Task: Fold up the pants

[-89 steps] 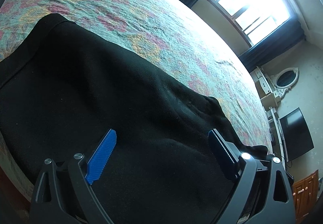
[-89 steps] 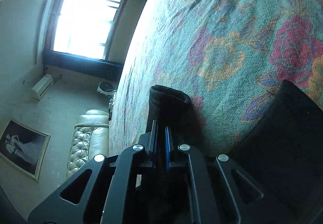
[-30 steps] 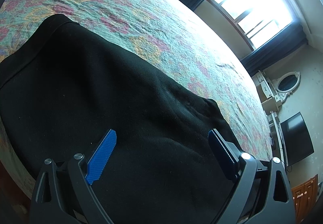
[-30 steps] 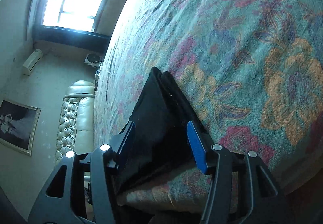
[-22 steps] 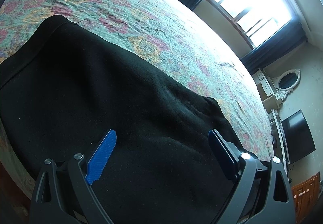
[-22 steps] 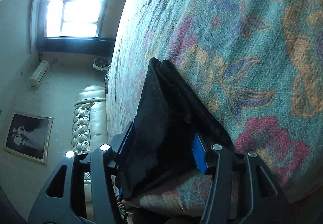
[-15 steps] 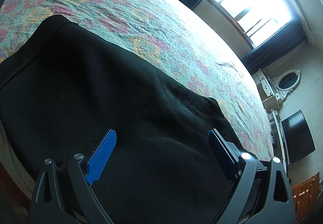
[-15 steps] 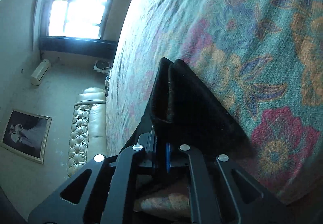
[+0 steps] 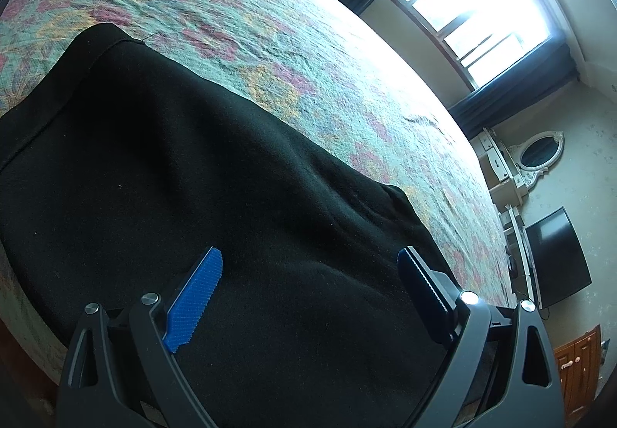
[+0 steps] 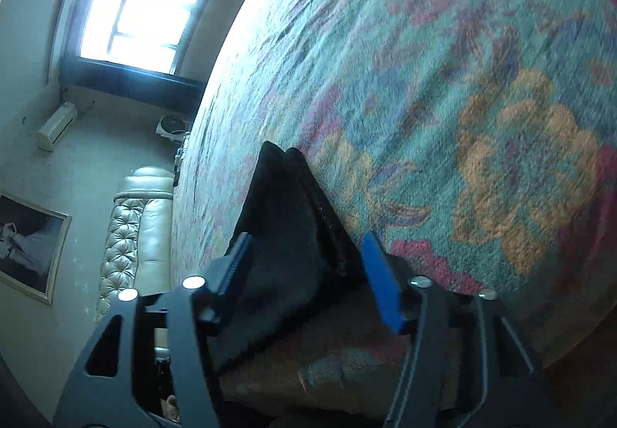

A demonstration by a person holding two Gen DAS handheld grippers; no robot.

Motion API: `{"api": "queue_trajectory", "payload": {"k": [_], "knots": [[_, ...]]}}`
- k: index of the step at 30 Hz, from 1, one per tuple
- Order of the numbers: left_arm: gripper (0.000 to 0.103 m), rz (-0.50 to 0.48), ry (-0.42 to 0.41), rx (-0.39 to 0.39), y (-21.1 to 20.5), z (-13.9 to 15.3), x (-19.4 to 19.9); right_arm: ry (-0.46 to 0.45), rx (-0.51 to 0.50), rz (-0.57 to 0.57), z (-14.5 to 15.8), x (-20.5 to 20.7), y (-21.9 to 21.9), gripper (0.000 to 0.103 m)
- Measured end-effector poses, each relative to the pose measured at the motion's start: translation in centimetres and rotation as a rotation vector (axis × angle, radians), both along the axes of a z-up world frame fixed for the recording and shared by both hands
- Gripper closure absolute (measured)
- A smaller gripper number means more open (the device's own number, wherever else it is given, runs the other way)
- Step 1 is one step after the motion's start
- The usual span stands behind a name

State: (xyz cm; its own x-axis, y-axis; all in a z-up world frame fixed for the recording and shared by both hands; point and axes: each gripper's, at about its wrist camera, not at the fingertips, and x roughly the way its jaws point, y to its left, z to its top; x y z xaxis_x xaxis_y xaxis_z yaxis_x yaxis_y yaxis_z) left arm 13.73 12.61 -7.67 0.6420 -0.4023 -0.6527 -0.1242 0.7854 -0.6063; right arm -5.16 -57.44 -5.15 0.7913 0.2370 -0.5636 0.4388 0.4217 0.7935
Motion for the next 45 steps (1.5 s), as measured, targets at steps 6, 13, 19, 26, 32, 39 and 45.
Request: {"api": "queue_trajectory", "payload": {"k": [6, 13, 19, 26, 32, 39, 45], "knots": [[0.012, -0.081, -0.083, 0.082, -0.8, 2.3, -0.4, -0.004, -0.023, 0.177, 0.2, 3.1, -2.7, 0.015], [0.012, -0.140, 0.061, 0.062, 0.4, -0.2, 1.8, -0.071, 0.098, 0.386, -1.9, 6.7, -3.0, 0.015], [0.012, -0.161, -0.011, 0.024, 1.0, -0.8, 0.9, -0.099, 0.119, 0.498, -2.0, 9.5, -1.9, 0.011], [0.005, -0.270, -0.065, 0.136, -0.7, -0.9, 0.6, -0.062, 0.105, 0.637, -1.6, 12.4, -0.4, 0.006], [0.005, -0.297, -0.091, 0.138, -0.6, -0.9, 0.4, 0.000, 0.083, 0.721, -1.1, 12.4, 1.3, 0.005], [0.005, -0.262, -0.071, 0.130, -0.5, -0.7, 1.0, 0.166, 0.053, 0.614, -1.6, 12.7, 2.2, 0.088], [0.005, -0.234, -0.068, 0.094, 0.3, -0.1, 0.8, 0.175, 0.006, 0.548, -0.1, 12.1, 3.1, 0.089]]}}
